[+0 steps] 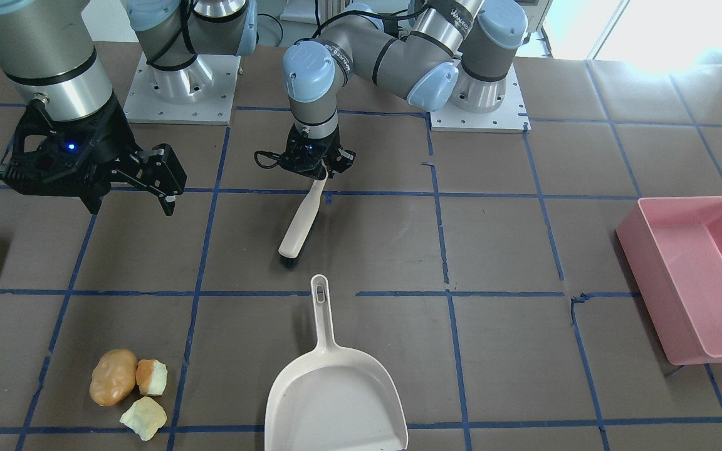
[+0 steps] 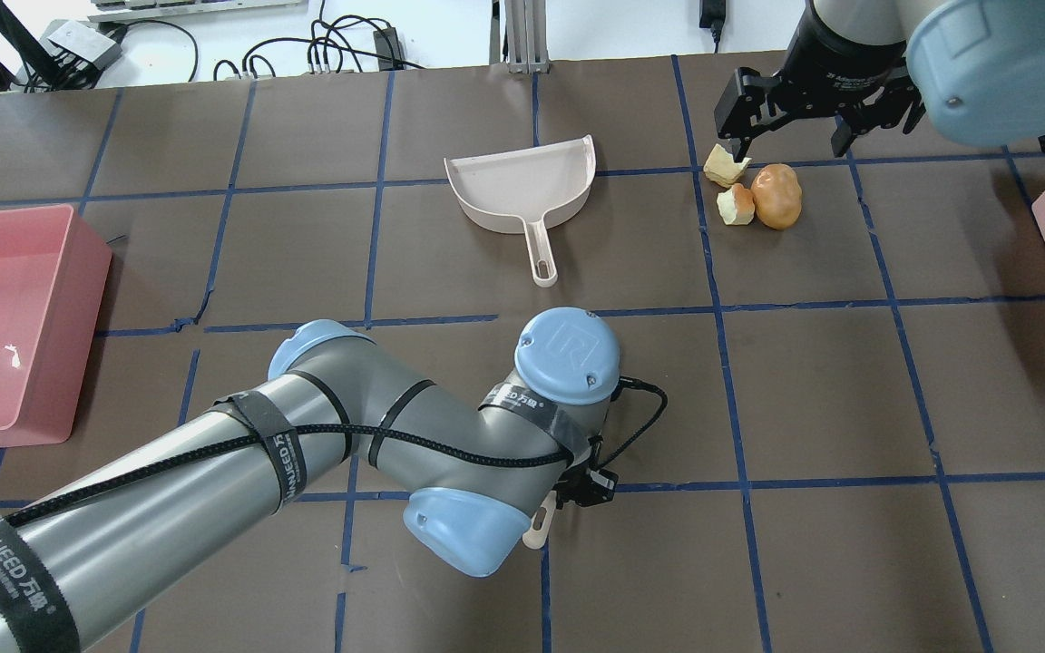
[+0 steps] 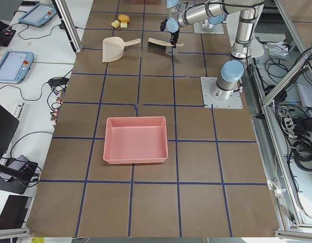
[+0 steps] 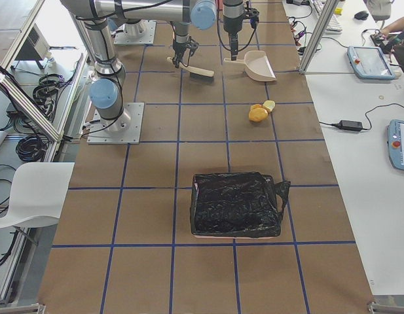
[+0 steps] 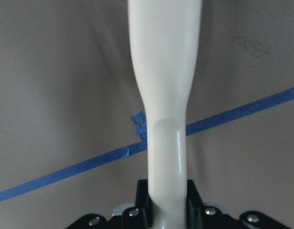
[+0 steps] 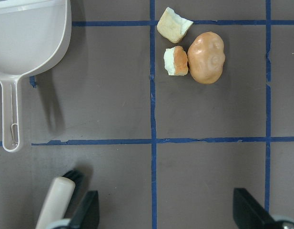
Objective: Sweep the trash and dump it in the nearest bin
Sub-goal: 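Close the left gripper on the brush handle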
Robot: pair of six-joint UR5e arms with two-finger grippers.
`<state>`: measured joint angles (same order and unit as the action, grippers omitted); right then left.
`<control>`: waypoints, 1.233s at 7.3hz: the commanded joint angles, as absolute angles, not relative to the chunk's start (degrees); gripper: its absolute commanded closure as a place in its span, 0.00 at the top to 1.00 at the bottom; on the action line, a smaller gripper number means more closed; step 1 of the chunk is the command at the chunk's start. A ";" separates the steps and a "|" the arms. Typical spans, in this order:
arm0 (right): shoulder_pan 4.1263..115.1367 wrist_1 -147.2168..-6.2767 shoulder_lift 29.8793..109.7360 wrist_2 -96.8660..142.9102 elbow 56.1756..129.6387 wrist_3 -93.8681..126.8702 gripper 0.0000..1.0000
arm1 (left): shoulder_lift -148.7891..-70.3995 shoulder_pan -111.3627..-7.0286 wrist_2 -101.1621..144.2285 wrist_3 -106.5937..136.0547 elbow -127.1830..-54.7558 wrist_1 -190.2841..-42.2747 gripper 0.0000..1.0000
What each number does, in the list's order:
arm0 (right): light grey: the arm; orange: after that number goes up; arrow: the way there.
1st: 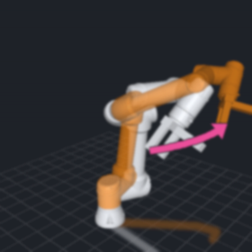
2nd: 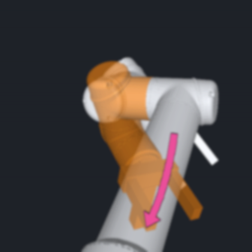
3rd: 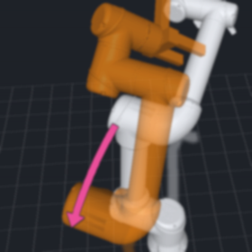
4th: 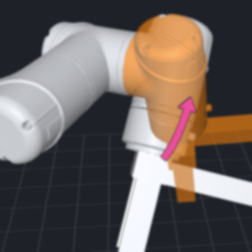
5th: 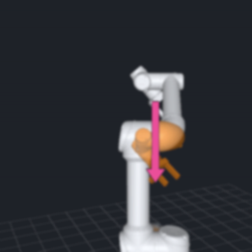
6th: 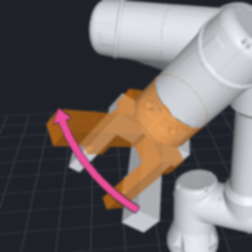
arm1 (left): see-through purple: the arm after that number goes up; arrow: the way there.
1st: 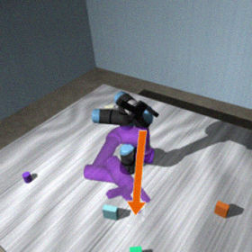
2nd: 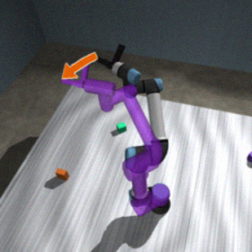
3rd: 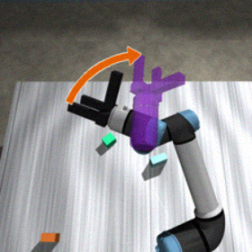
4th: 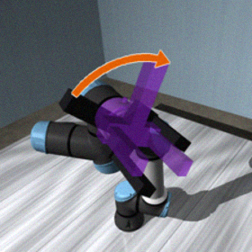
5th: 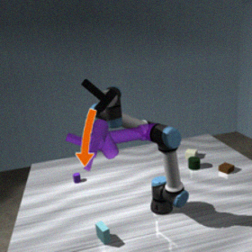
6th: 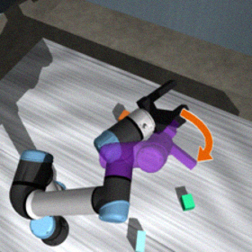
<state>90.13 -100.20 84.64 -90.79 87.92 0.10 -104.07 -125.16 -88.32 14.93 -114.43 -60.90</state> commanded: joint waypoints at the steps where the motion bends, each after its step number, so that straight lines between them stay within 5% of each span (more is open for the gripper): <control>1: 90.09 -100.11 84.64 -90.79 87.98 0.09 1.00 | -103.71 -125.16 -88.42 14.86 -114.26 -60.56 0.00; 6: 90.09 -100.11 84.73 -90.18 88.07 -0.70 1.00 | -96.70 -115.61 -83.45 13.27 -111.01 -69.31 0.00; 9: 90.70 -100.02 84.73 -90.18 89.29 -1.32 1.00 | -95.28 -108.04 -78.57 6.19 -101.99 -84.94 0.00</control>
